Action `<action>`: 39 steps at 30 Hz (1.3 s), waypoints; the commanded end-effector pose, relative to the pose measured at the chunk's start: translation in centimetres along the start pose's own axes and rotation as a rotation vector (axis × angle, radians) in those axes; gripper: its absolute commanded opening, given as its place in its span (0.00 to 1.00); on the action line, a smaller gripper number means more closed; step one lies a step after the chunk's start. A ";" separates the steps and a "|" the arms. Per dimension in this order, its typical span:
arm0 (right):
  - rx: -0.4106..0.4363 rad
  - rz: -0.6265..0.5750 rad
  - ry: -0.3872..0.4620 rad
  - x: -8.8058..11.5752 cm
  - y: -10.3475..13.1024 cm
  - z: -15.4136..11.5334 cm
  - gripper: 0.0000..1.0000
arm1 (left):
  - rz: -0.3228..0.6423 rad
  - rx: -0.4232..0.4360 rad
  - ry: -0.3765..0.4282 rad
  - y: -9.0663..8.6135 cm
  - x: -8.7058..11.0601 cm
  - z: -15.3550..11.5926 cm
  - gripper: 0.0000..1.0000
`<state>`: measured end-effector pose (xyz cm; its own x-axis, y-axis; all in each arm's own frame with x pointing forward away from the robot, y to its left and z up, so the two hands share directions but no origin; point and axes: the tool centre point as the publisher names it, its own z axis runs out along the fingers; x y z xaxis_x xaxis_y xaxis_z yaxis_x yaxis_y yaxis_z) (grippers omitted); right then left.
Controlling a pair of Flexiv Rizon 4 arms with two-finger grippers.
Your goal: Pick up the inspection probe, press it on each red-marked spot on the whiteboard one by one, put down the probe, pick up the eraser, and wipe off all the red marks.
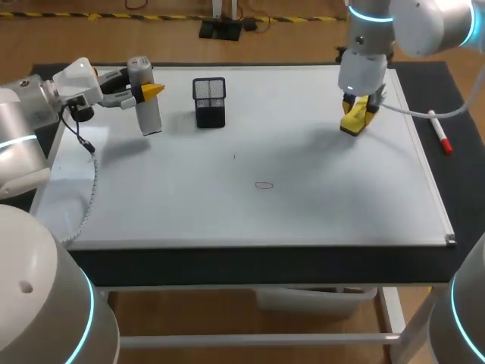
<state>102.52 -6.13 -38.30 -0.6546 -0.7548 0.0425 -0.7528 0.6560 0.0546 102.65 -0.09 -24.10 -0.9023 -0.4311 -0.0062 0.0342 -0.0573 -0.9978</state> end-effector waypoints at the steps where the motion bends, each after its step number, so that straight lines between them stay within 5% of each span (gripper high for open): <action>1: -0.008 0.005 -0.010 0.8 -0.5 0.0 0.00 | 0.002 0.001 -0.002 -0.1 0.1 0.0 0.00; 33: -0.027 0.034 -0.027 1.6 -1.1 0.2 0.00 | 0.002 0.001 -0.002 -0.1 0.1 0.0 0.00; 39: -0.027 0.034 -0.027 1.6 -1.1 0.2 0.00 | 0.004 -0.003 0.046 0.3 2.8 0.1 0.00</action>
<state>102.18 -8.03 -38.55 -0.6831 -0.7302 0.0145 -0.7270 0.6817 0.0822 101.08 -1.34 -24.42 -0.9193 -0.3934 -0.0099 0.0340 -0.0543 -0.9979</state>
